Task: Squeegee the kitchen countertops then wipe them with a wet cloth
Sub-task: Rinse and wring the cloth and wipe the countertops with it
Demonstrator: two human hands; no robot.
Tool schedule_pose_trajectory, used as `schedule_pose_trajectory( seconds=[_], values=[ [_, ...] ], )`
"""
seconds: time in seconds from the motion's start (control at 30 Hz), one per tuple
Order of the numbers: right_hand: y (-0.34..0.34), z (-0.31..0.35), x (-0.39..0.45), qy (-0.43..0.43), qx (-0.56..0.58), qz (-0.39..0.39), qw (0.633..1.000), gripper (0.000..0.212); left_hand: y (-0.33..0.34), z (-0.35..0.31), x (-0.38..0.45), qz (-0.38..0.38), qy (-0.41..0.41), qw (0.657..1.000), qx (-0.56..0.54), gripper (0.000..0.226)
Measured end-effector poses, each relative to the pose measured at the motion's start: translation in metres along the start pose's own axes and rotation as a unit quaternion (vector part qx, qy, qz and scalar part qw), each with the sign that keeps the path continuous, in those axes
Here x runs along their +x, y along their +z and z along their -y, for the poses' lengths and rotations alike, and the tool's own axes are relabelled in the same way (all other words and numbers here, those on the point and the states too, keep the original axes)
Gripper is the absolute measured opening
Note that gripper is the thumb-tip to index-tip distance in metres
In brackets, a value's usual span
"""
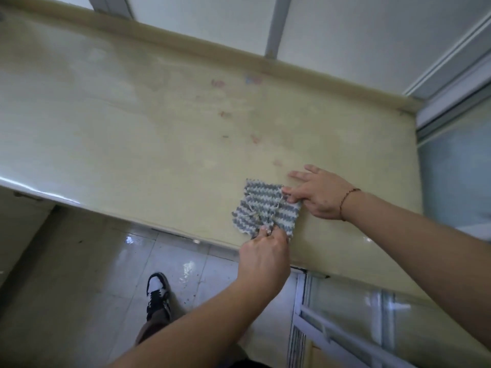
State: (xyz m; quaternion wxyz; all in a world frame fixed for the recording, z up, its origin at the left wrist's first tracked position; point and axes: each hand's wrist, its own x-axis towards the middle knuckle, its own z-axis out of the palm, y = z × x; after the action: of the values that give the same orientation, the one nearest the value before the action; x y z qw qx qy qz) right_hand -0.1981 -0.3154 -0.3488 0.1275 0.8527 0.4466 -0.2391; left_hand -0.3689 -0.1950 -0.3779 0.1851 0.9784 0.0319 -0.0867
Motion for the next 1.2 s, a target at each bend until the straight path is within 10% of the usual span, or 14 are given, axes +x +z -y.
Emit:
schedule_pose_trajectory(
  seconds=[0.6, 1.2],
  values=[
    [0.067, -0.065, -0.148, 0.212, 0.003, 0.101, 0.972, 0.058, 0.041, -0.136, 0.011, 0.044, 0.171, 0.984, -0.034, 0.018],
    [0.114, 0.002, -0.166, 0.504, 0.051, 0.083, 0.858, 0.029, 0.079, -0.147, 0.035, 0.093, 0.360, 0.918, -0.137, 0.054]
  ],
)
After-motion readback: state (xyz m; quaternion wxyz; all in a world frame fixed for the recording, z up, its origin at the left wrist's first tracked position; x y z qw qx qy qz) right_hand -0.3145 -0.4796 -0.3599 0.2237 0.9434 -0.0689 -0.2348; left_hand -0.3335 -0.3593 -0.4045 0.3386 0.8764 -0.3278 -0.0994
